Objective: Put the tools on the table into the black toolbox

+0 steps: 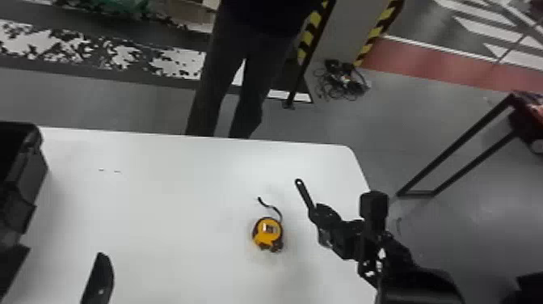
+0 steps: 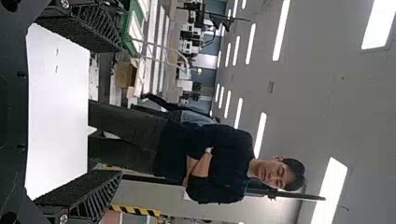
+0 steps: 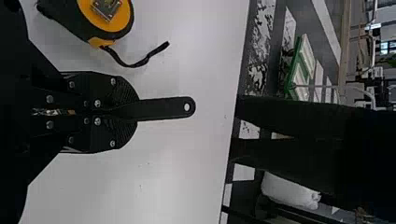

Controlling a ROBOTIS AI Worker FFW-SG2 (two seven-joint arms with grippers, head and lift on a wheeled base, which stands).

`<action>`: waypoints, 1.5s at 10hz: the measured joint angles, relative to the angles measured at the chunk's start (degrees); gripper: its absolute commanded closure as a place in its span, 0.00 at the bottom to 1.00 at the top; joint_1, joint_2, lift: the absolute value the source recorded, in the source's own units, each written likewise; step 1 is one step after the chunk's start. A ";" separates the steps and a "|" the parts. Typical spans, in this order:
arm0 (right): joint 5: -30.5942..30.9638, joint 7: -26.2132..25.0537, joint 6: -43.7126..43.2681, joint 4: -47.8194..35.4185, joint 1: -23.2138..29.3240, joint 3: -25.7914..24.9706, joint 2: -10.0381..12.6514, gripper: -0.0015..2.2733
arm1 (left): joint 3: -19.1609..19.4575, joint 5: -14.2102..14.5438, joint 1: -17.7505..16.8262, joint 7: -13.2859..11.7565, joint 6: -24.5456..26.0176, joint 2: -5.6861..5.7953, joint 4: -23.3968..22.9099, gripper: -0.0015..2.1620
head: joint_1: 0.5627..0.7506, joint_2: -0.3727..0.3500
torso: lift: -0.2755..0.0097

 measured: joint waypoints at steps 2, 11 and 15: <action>-0.07 -0.24 -2.36 -5.18 3.36 1.91 0.04 0.99 | 0.02 1.41 -0.05 -2.31 2.20 0.05 -2.11 0.03 | 0.70 0.08 | 0.83; -0.53 -0.17 -14.94 -16.81 11.93 11.34 0.04 0.99 | 3.21 22.80 -1.75 -23.99 27.68 0.04 -9.83 0.03 | 0.70 0.23 | 0.83; 0.83 -0.08 -17.42 -19.77 13.95 16.75 0.04 0.99 | 6.69 36.26 -3.46 -29.60 38.43 -0.55 -10.14 0.03 | 0.70 0.39 | 0.83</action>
